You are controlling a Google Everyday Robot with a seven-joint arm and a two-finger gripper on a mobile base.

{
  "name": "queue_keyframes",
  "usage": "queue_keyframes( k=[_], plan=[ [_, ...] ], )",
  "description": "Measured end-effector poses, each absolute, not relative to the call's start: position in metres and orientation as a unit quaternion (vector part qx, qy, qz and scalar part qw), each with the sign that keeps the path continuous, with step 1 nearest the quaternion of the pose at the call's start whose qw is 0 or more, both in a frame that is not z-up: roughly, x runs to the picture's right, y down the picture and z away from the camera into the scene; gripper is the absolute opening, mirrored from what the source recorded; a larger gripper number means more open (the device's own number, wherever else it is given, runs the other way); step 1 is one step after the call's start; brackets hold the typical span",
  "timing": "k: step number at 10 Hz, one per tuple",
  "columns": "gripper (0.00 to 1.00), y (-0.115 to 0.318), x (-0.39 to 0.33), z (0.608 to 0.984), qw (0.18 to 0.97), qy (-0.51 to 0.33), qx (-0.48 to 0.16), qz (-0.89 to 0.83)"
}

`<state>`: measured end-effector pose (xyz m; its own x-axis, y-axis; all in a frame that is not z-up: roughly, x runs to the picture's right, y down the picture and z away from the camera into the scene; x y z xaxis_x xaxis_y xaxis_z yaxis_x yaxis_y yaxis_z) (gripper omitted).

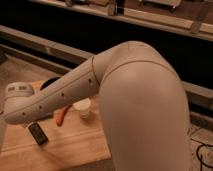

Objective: Place the eraser on the white sponge

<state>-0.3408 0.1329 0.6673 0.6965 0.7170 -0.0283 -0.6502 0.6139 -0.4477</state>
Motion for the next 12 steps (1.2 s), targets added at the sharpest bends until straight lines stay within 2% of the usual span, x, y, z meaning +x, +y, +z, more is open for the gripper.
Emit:
queue_keyframes(
  k=[6, 12],
  plan=[
    [0.65, 0.177, -0.346, 0.691, 0.902, -0.046, -0.227, 0.363],
    [0.65, 0.201, -0.361, 0.707, 0.898, -0.030, -0.241, 0.368]
  ],
)
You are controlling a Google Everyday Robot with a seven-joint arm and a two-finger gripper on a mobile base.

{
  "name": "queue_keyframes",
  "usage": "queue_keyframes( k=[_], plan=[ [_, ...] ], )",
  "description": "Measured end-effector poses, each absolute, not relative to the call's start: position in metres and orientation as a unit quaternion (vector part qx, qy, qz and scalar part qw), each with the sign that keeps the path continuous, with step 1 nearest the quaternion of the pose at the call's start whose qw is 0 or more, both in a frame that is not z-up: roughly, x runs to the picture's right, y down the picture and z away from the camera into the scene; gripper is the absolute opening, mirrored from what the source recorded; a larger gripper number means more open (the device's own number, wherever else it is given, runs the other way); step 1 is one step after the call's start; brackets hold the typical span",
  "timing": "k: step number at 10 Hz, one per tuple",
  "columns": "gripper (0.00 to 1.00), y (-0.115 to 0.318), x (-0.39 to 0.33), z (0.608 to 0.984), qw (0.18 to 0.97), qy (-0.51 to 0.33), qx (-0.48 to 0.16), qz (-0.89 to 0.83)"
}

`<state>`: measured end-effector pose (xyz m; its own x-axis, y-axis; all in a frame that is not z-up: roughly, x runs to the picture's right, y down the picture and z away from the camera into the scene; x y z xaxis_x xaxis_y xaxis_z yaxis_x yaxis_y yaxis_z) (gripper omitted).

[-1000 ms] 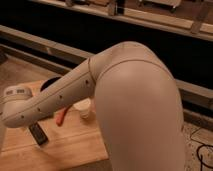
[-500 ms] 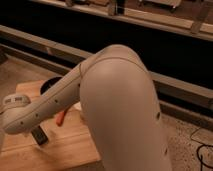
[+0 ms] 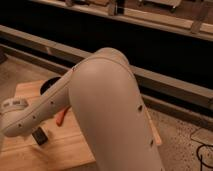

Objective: Place the eraser on the white sponge

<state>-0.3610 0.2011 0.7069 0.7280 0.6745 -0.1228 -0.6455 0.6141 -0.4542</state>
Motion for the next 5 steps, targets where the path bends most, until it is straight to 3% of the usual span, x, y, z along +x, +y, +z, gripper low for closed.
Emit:
queue_keyframes(
  k=[5],
  plan=[
    [0.65, 0.2053, -0.3642, 0.7155, 0.893, -0.020, -0.251, 0.373]
  ],
)
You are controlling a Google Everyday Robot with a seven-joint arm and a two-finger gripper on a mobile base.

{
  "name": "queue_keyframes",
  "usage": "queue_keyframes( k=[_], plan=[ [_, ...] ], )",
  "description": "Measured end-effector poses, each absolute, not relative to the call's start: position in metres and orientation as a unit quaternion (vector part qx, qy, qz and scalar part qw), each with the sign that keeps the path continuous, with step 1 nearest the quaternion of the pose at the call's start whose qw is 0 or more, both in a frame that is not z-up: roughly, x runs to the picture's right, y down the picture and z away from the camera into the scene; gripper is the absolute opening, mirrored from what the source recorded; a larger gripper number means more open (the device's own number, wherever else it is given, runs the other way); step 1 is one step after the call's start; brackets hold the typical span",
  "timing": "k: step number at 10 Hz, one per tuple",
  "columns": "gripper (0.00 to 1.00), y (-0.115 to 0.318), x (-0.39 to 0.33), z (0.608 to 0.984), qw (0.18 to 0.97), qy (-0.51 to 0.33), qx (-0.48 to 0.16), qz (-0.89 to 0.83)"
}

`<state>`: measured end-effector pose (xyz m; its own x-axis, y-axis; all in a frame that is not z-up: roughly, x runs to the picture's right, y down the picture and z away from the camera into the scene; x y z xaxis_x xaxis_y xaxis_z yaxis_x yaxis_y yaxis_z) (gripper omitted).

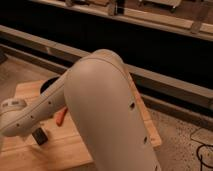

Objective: Place the eraser on the white sponge

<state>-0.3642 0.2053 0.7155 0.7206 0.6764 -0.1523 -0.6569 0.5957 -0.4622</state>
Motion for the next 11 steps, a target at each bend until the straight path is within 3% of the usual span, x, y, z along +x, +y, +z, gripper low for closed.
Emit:
queue_keyframes(
  k=[11],
  plan=[
    [0.64, 0.207, -0.362, 0.736, 0.884, -0.008, -0.273, 0.379]
  ],
)
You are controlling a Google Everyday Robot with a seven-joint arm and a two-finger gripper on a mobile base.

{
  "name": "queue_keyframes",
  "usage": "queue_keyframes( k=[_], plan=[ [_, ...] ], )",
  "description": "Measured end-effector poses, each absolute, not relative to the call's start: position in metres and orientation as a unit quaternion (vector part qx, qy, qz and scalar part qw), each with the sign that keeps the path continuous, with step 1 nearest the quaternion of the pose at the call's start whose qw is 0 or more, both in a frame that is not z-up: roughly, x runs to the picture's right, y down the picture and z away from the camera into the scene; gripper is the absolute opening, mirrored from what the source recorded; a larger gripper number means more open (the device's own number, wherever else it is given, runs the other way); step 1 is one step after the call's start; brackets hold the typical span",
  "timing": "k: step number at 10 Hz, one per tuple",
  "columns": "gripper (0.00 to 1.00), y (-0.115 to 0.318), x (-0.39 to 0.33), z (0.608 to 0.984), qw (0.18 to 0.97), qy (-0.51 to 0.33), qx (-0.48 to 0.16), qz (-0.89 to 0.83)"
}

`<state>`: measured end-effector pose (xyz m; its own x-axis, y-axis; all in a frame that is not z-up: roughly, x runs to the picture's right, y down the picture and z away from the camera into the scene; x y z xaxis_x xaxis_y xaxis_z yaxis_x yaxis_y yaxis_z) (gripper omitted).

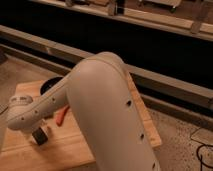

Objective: Place the eraser on the white sponge

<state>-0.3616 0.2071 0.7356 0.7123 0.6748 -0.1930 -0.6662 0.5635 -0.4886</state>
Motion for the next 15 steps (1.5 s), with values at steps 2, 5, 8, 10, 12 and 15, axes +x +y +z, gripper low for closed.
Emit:
queue_keyframes(
  k=[2, 5, 8, 10, 12, 15],
  plan=[
    [0.51, 0.205, -0.363, 0.736, 0.888, -0.012, -0.268, 0.375],
    [0.19, 0.203, -0.364, 0.735, 0.891, -0.017, -0.260, 0.371],
    [0.00, 0.206, -0.364, 0.736, 0.892, -0.019, -0.259, 0.369],
    [0.00, 0.198, -0.362, 0.732, 0.892, -0.022, -0.248, 0.377],
    [0.00, 0.182, -0.356, 0.724, 0.890, -0.033, -0.230, 0.392],
    [0.00, 0.141, -0.331, 0.697, 0.877, -0.059, -0.187, 0.438]
  ],
)
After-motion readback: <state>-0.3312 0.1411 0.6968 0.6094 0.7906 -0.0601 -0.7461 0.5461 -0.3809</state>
